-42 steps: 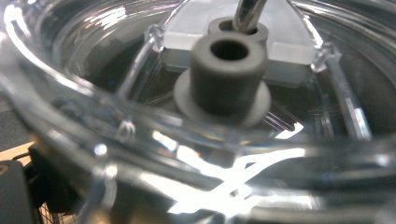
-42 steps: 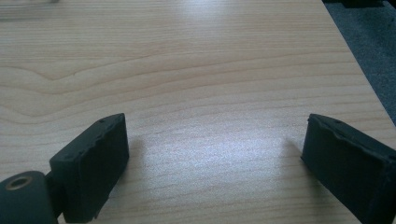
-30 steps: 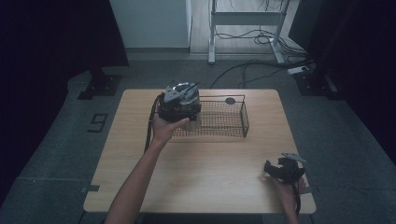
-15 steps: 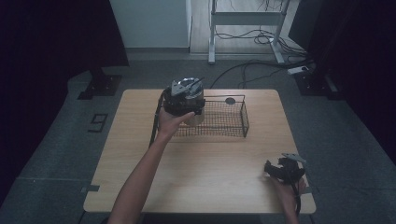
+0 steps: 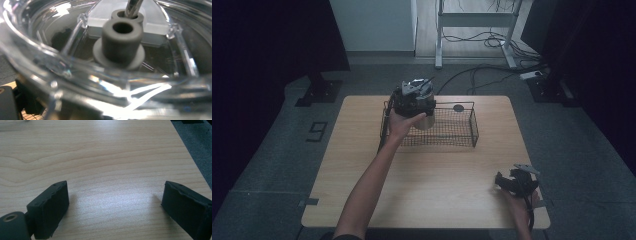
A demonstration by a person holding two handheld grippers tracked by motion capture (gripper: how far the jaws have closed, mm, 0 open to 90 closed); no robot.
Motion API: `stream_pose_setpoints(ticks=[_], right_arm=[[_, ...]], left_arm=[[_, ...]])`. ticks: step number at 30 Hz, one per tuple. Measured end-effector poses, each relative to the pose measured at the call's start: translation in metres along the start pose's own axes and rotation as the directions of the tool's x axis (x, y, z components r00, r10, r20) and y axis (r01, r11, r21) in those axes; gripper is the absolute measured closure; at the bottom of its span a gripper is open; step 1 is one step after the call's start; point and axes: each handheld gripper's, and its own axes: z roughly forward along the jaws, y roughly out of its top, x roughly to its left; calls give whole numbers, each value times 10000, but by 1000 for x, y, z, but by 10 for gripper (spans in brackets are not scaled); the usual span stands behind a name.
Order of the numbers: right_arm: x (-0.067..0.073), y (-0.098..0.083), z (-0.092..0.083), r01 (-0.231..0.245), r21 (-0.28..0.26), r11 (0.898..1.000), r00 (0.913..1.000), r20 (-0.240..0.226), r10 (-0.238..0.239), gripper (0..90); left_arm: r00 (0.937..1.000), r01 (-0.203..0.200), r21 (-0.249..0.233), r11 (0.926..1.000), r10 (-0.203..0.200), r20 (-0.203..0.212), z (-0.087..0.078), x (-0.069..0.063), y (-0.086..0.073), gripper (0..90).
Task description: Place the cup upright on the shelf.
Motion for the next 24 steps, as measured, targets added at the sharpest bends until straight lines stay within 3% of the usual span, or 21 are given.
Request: stream_pose_setpoints(ticks=[14, 24], right_arm=[[0, 0, 0, -2, -3, 10000, 10000, -2, 2, 71], [0, 0, 0, -4, -17, 10000, 10000, -5, 4, 72]], left_arm=[[9990, 126, 515, 9986, -104, -427, 32, 8, -14, 38], [9986, 177, 918, 9956, -130, -512, 49, 9, -28, 38]])
